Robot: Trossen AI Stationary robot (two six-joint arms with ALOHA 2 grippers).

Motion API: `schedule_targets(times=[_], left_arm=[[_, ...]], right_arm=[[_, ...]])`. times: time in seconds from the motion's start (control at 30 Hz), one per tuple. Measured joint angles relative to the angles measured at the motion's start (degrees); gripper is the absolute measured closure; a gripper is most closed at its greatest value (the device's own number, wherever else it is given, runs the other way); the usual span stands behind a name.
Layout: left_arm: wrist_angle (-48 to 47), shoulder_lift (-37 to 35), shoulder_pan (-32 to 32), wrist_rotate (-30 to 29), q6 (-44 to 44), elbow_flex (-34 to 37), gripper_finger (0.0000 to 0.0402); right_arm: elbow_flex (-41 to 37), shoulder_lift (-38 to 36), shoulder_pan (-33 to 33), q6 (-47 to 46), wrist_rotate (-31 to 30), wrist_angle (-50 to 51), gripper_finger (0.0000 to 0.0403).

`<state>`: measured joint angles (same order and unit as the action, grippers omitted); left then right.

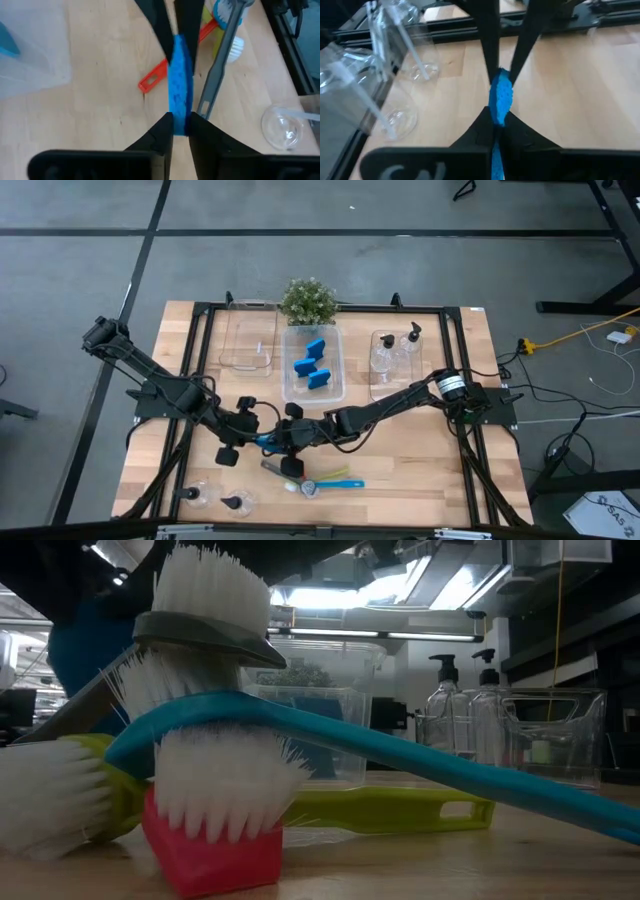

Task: Pick & Place Kitchen Sink Supplies
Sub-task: Put the blue sponge into the middle transparent bin

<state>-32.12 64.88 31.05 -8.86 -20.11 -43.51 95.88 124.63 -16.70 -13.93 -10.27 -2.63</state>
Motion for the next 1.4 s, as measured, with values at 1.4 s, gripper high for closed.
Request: schedule_targets(times=[1.4], left_arm=[[20.31, -40.11, 0.20, 1.04, 14.43, 18.56, 0.0326]], right_arm=[[-0.63, -26.06, 4.75, 12.90, 1.82, 24.62, 0.0392]])
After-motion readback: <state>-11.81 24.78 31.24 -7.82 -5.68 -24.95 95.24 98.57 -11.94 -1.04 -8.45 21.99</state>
